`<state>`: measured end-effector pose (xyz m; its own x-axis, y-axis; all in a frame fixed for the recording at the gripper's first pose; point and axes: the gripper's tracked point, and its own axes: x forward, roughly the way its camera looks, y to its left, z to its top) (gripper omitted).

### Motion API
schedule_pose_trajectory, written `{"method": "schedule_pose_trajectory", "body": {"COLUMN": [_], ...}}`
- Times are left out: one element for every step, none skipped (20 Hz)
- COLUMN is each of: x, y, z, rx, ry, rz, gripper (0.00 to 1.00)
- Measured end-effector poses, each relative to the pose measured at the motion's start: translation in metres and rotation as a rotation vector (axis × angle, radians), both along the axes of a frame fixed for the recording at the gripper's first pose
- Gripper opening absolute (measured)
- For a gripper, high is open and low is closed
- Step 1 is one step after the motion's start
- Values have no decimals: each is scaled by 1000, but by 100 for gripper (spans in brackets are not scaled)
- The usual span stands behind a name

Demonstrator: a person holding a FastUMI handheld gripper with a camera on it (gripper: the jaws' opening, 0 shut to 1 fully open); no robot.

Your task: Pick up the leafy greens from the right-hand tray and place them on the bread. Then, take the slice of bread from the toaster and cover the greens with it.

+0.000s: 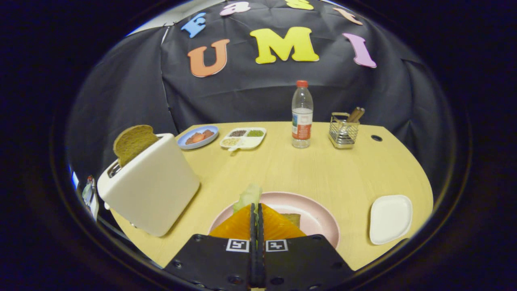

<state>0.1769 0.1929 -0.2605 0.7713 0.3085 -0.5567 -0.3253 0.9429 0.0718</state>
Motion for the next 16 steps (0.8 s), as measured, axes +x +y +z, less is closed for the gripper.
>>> {"method": "schedule_pose_trajectory", "body": {"x": [6,11,16,22,26,28,29,31,30,27,26,21,18,15,12,12], "y": [-3,-5,-9,-18,-21,-22,-25,-26,-25,-26,-25,-23,-21,-17,-16,-17], "z": [-5,-10,-16,-18,-20,-22,-21,-20,-22,-22,-24,-24,-25,-26,-28,-30], "rx": [-2,-6,-19,-34,-37,-40,-29,-24,-21,-27,-20,-11,-2,11,15,10], "ry": [3,7,4,-7,-14,-16,-22,-28,-27,-16,-8,2,11,24,39,49], "rz": [-7,-3,-13,-40,-50,-56,-68,-81,-81,-86,-83,-75,-70,-60,-56,-63], "gripper": [0,0,0,1,0,1,2,2,2,3,7,7,7,7,7,7]}}
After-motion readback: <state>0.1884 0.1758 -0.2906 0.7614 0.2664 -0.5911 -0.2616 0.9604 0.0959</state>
